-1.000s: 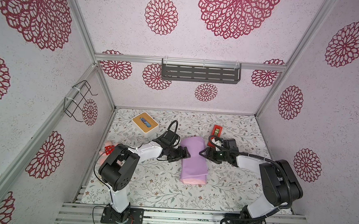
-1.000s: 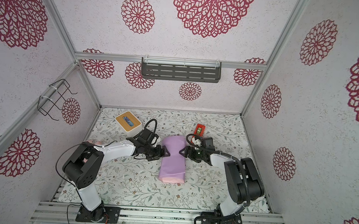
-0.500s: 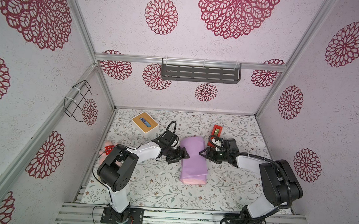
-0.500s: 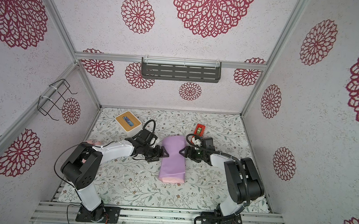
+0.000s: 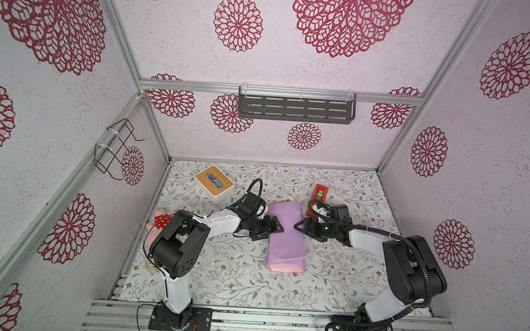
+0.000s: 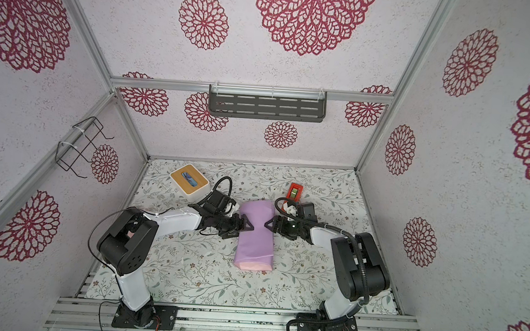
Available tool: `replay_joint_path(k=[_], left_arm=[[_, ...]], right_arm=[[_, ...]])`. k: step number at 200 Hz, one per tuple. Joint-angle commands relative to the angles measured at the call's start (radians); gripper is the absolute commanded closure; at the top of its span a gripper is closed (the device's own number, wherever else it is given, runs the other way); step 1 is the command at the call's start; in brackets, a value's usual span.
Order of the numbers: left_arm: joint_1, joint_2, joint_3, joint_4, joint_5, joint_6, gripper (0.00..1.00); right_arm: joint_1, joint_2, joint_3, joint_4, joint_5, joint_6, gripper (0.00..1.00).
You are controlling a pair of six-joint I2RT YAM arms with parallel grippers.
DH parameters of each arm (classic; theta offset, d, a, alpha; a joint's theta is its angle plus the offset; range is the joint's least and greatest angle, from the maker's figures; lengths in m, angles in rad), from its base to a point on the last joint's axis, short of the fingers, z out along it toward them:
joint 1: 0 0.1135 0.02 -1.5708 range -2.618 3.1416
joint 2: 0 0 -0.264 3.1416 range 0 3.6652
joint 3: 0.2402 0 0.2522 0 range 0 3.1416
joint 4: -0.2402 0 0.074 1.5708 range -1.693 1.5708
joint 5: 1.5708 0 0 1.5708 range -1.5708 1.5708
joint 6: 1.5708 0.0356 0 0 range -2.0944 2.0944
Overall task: Wrap a gift box in wrapping paper
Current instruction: Smooth out the wrapping paper on the gift box.
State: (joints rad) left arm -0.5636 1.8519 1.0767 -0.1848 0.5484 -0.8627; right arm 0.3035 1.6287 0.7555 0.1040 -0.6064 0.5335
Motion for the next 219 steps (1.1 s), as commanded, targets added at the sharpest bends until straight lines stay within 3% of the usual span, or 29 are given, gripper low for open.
replay_joint_path(k=[1, 55, 92, 113, 169, 219], left_arm=[[0.007, 0.009, 0.026, 0.091, 0.029, -0.024, 0.12], [0.010, -0.013, 0.014, 0.161, 0.041, -0.041, 0.14], [0.013, -0.034, 0.037, 0.005, -0.139, 0.016, 0.13], [0.012, -0.010, 0.073, -0.042, -0.168, 0.037, 0.12], [0.013, 0.072, 0.154, -0.069, -0.133, 0.065, 0.10], [0.019, 0.084, 0.184, -0.106, -0.193, 0.053, 0.09]], right_arm=[[-0.003, 0.040, -0.019, -0.139, 0.080, -0.032, 0.19], [-0.003, 0.046, -0.010, -0.156, 0.087, -0.033, 0.19], [-0.003, 0.042, -0.003, -0.172, 0.091, -0.039, 0.20], [-0.003, 0.042, -0.004, -0.173, 0.094, -0.040, 0.20], [-0.003, 0.040, -0.001, -0.174, 0.091, -0.041, 0.20], [-0.003, 0.038, -0.009, -0.169, 0.092, -0.043, 0.20]])
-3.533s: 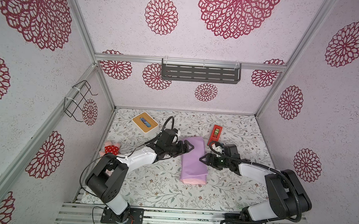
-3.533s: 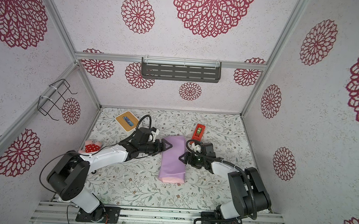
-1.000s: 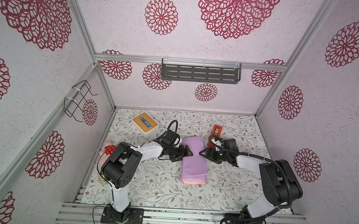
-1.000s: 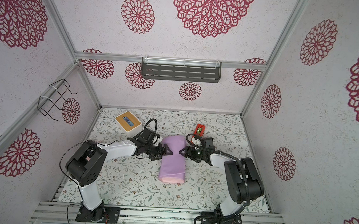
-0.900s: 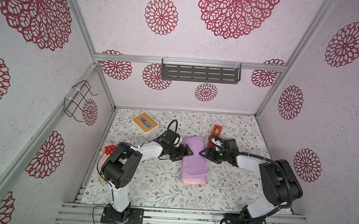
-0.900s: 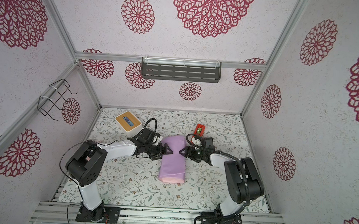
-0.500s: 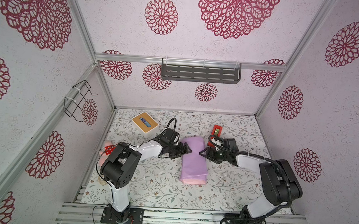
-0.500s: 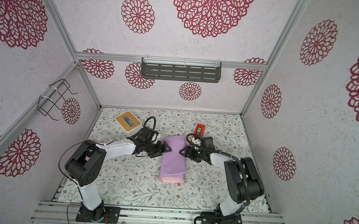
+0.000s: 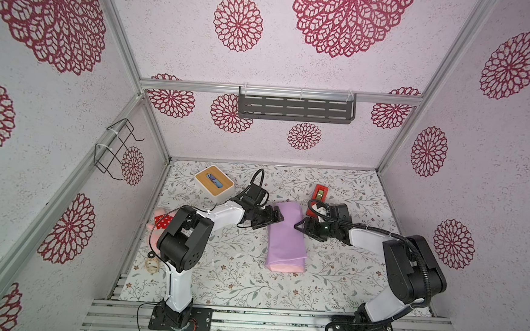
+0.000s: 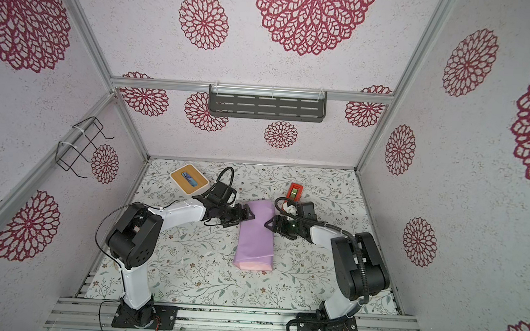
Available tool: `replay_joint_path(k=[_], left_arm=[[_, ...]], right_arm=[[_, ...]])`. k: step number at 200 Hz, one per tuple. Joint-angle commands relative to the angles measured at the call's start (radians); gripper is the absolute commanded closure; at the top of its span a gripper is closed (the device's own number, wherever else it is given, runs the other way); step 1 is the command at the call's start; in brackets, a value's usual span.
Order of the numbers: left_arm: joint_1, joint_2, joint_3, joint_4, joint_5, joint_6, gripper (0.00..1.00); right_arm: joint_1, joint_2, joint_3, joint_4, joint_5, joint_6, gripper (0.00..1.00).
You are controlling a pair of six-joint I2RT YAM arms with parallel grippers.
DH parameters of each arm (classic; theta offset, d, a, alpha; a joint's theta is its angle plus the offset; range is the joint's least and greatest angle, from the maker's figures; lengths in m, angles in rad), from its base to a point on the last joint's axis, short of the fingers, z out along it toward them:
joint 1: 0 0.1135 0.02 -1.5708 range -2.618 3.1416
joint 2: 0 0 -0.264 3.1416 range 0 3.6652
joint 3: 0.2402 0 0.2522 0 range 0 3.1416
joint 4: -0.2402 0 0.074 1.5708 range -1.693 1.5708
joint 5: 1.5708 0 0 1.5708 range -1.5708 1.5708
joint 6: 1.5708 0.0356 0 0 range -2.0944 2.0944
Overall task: Wrap a gift box in wrapping paper
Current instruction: Smooth out the wrapping paper on the gift box.
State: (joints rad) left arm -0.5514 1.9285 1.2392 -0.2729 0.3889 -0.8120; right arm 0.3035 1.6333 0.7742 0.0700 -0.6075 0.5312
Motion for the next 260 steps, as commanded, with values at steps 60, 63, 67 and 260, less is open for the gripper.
replay_joint_path(k=[60, 63, 67, 260], left_arm=[[0.021, 0.098, 0.069, 0.112, 0.085, -0.068, 0.08], [0.020, 0.100, 0.075, 0.111, 0.085, -0.067, 0.08], [0.020, 0.105, 0.083, 0.110, 0.085, -0.066, 0.08], [-0.015, -0.236, -0.238, 0.059, 0.132, -0.064, 0.05]], right_arm=[[-0.003, 0.033, -0.035, -0.129, 0.092, -0.039, 0.20], [-0.003, 0.031, -0.034, -0.130, 0.093, -0.039, 0.20], [-0.003, 0.031, -0.034, -0.130, 0.092, -0.039, 0.20], [-0.004, 0.037, -0.047, -0.114, 0.086, -0.039, 0.21]])
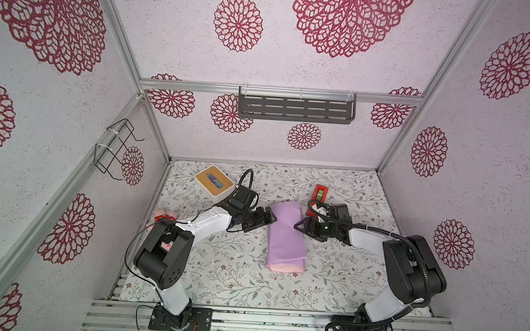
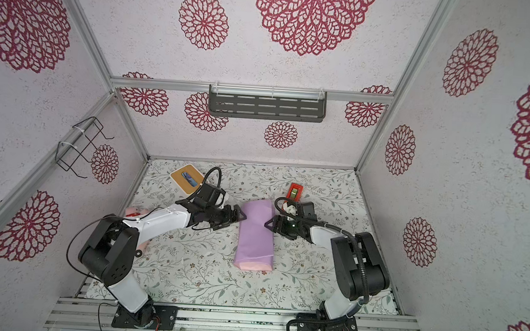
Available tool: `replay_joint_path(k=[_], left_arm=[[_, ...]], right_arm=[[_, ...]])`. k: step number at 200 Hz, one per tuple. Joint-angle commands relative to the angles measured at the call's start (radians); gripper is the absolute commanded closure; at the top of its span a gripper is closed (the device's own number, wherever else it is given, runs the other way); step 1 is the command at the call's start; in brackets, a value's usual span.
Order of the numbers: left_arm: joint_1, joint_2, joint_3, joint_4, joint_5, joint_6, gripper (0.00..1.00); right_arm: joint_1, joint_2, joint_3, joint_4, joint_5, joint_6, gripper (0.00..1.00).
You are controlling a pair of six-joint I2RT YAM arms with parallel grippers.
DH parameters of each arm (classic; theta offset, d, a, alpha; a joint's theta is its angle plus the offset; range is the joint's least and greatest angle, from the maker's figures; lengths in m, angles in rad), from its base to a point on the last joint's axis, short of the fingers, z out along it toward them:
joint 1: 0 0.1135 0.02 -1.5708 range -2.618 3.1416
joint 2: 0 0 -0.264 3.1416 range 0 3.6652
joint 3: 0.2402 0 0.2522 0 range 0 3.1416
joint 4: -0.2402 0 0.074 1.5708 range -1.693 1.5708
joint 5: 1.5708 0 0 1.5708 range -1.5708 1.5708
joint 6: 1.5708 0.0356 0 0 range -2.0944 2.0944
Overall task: Wrap a gift box in wrapping paper
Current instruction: Smooth out the wrapping paper on the gift box.
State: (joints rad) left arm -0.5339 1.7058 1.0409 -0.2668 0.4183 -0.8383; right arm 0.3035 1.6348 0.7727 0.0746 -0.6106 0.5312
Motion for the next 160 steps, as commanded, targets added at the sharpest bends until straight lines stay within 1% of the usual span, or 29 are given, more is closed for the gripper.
replay_joint_path(k=[1, 10, 29, 107, 160], left_arm=[[-0.034, -0.012, -0.039, 0.055, 0.106, -0.038, 0.05], [-0.043, -0.003, -0.033, 0.063, 0.124, -0.032, 0.06], [-0.061, 0.027, 0.001, 0.026, 0.109, 0.009, 0.06], [-0.037, 0.133, 0.060, -0.048, 0.073, 0.104, 0.07], [-0.038, 0.166, 0.035, -0.072, 0.047, 0.129, 0.08]], right_arm=[[-0.004, 0.035, -0.046, -0.119, 0.090, -0.039, 0.20], [-0.003, 0.034, -0.048, -0.118, 0.090, -0.039, 0.21], [-0.003, 0.030, -0.054, -0.116, 0.092, -0.036, 0.21], [-0.001, 0.022, -0.053, -0.121, 0.092, -0.039, 0.21], [-0.002, 0.013, -0.028, -0.141, 0.089, -0.044, 0.20]])
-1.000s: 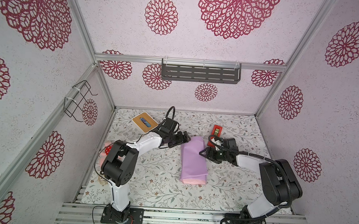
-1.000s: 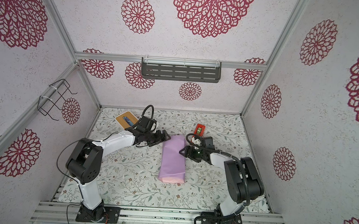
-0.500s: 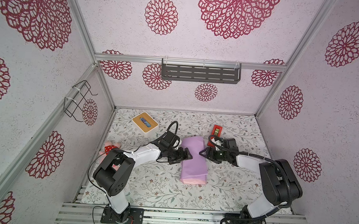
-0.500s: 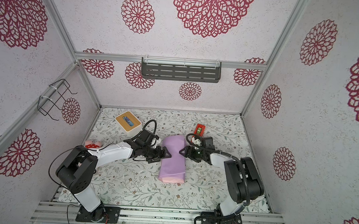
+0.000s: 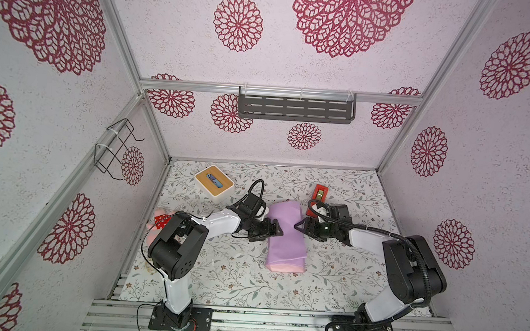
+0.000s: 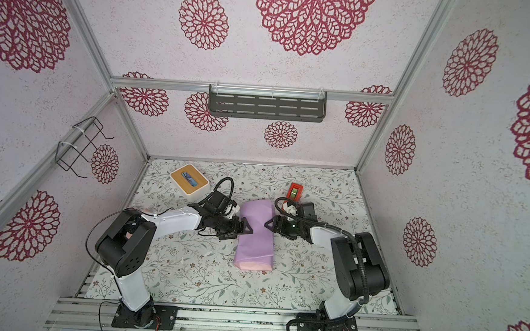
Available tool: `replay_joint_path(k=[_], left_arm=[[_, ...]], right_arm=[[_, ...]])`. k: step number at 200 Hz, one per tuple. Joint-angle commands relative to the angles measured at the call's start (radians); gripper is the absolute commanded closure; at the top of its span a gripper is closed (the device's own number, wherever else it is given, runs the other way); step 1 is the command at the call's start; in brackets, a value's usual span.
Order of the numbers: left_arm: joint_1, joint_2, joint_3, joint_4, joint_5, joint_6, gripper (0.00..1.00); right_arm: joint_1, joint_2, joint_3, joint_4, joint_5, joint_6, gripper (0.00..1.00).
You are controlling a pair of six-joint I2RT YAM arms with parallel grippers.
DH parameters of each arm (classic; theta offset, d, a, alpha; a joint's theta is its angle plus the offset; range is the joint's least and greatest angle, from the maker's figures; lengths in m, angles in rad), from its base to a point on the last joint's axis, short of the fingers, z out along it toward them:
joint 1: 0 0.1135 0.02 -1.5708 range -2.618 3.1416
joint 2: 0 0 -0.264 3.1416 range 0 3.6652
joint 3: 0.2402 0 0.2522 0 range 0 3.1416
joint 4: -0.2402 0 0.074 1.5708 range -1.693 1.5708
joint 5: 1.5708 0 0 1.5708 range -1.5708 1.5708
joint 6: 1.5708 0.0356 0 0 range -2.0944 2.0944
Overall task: Wrap a gift box in wrapping paper
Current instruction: Smooth out the wrapping paper on the gift box, then tear off the tape with the cutter.
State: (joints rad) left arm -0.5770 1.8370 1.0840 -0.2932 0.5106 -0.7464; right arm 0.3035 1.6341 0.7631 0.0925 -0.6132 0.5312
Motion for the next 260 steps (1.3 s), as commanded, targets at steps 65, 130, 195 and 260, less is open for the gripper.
replay_joint_path(k=[65, 130, 195, 260], left_arm=[[0.005, 0.030, -0.023, -0.113, -0.088, 0.083, 0.09], [0.001, 0.036, -0.010, -0.134, -0.107, 0.096, 0.09], [-0.004, 0.041, 0.004, -0.143, -0.115, 0.101, 0.10], [-0.006, 0.039, 0.002, -0.138, -0.112, 0.100, 0.10]], right_arm=[[-0.009, -0.082, 0.135, -0.314, 0.117, -0.087, 0.13], [-0.169, -0.109, 0.260, -0.327, 0.137, -0.056, 0.15], [-0.222, 0.085, 0.395, -0.152, 0.115, 0.065, 0.38], [-0.224, 0.222, 0.443, -0.097, 0.077, 0.104, 0.48]])
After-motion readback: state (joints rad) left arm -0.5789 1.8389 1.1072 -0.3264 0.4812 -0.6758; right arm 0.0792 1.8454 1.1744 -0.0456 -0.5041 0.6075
